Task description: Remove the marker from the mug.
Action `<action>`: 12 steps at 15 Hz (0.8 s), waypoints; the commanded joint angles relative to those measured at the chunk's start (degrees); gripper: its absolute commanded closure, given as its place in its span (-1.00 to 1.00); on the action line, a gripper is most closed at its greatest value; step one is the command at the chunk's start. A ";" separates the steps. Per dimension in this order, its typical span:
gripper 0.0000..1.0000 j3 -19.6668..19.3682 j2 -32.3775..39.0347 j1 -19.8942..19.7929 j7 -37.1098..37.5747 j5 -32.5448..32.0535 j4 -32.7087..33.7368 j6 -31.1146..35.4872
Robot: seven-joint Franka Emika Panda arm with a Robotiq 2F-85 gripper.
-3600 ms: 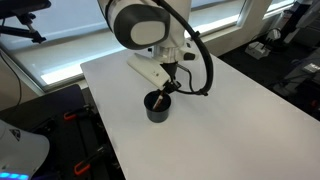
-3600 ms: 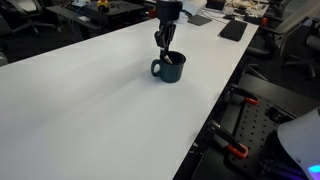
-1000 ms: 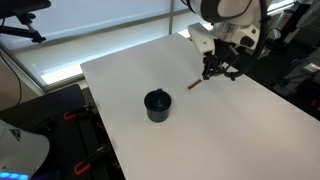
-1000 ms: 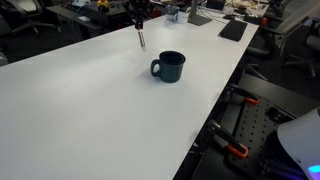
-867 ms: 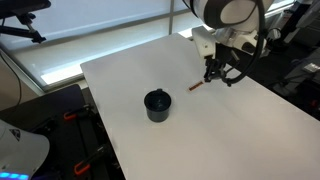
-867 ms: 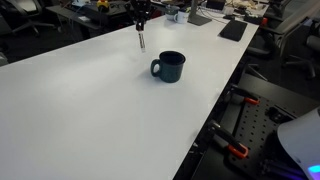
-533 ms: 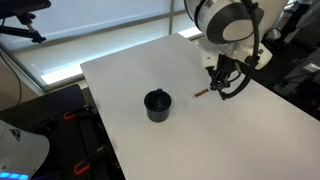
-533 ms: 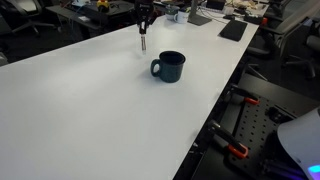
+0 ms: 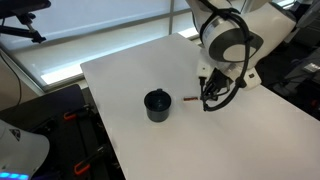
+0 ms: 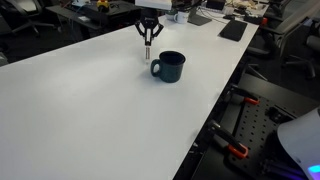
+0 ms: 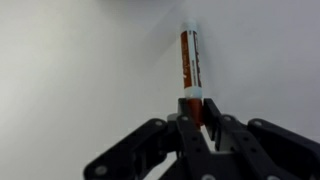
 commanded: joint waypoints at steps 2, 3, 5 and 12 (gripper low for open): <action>0.91 0.02 3.08 -1.03 2.23 2.47 4.91 -6.52; 0.91 0.01 3.55 -1.16 2.22 2.73 5.48 -7.15; 0.12 -0.36 4.28 -0.90 2.69 2.35 6.26 -7.36; -0.78 -0.63 5.95 -0.51 2.77 1.38 8.01 -7.80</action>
